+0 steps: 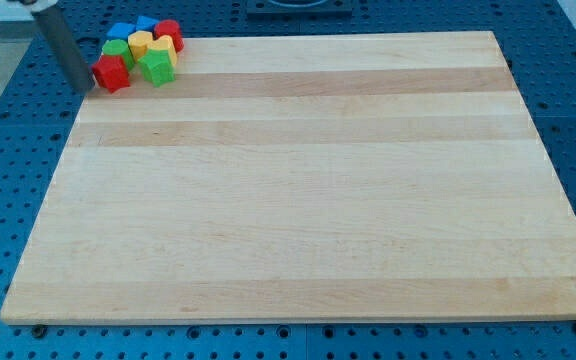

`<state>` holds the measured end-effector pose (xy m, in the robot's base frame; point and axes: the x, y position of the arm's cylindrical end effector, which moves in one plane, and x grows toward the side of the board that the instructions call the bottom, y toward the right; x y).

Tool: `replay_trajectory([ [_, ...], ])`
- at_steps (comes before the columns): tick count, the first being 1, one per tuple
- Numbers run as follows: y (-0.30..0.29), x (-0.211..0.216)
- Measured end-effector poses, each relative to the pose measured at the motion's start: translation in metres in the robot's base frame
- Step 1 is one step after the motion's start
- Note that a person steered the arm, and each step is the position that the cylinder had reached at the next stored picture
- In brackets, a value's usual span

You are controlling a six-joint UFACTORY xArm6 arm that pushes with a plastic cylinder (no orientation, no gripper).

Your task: Point the arm to the top center of the board

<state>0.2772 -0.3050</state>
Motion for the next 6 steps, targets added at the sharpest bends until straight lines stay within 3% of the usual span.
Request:
replay_trajectory([
  [3, 0.000, -0.002],
  [4, 0.004, 0.038],
  [5, 0.035, 0.066],
  [6, 0.126, 0.079],
])
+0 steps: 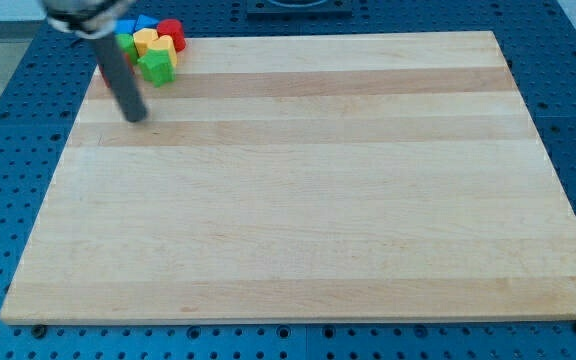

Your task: Point the arm to the top center of the board

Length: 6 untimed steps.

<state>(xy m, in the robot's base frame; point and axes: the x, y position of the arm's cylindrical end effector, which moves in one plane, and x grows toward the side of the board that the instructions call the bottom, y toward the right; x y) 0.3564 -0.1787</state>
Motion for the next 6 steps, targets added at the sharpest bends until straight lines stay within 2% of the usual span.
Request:
replay_trajectory([
  [1, 0.117, -0.007],
  [2, 0.195, -0.068],
  [3, 0.199, -0.160],
  [6, 0.172, -0.162],
])
